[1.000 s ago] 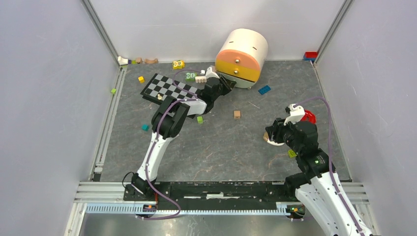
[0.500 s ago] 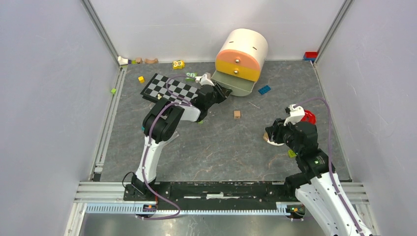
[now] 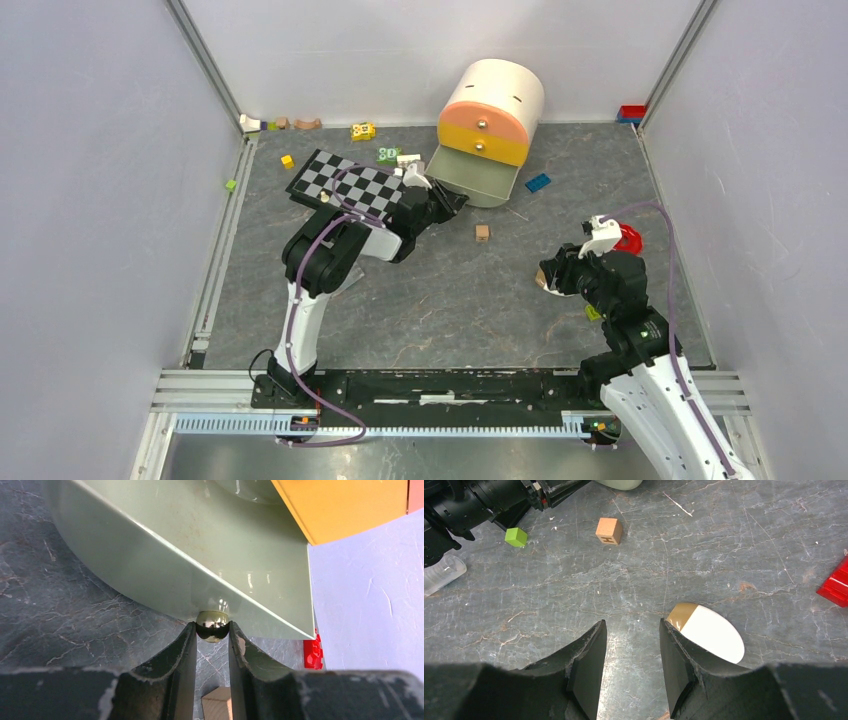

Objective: Organize the makeup
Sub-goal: Open the drawer in the storage box, then pick up the makeup from the center of the board.

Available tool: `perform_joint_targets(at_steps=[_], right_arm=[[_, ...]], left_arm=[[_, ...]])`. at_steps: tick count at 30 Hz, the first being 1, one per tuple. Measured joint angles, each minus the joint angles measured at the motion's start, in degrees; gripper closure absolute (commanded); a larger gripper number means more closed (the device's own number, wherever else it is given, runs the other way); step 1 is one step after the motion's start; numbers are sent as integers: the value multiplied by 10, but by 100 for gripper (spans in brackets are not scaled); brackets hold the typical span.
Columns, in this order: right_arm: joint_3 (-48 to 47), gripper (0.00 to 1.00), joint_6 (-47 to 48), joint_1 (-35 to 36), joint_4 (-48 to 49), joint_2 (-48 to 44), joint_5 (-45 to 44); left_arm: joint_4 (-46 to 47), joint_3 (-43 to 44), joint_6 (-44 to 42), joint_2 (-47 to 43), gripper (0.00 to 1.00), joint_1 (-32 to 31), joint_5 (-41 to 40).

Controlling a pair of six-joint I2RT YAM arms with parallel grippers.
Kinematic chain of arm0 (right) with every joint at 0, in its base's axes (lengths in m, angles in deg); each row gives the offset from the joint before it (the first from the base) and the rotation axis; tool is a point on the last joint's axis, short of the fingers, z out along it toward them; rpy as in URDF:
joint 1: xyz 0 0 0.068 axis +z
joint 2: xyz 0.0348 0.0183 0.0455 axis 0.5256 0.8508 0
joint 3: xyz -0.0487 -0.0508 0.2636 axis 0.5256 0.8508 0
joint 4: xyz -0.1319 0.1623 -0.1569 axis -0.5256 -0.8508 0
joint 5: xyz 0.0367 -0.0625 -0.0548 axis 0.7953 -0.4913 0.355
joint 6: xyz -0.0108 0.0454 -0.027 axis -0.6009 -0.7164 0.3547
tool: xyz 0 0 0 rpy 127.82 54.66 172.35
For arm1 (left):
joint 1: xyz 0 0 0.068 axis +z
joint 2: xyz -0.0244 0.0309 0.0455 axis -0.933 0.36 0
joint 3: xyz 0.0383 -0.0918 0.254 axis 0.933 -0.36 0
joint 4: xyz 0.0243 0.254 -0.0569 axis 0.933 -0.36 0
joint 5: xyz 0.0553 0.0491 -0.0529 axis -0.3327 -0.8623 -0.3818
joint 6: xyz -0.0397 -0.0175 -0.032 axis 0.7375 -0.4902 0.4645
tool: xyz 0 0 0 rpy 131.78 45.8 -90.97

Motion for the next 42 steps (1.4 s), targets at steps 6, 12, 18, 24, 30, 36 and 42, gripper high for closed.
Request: perform_joint_targets(at_steps=[6,12,18,24,30,36,42], right_arm=[[0,50,-3,0,0,-2,2],[0,50,-4,0,-5,-6,2],[0,50,-3,0,-8,-6,2],[0,50,2,0,-8,2,1],[0,49,10,0,-10,12,-8],[0,44,15,0,-23,51,-17],[12,24,17,0,-23,77,-17]], left_arm=[[9,-7,0,-1,60,0,1],[1,-28,-2,-4,48,-3,2],[-55,-46,-14,-37,41,-5,1],[-117,-50,-42,-125,37,-5,-3],[-184,-81,-60,-212,35,-5,-14],[-351,-97,-88,-312,34,-5,-54],[-554,-96,-120,-429,22,-6,-133]])
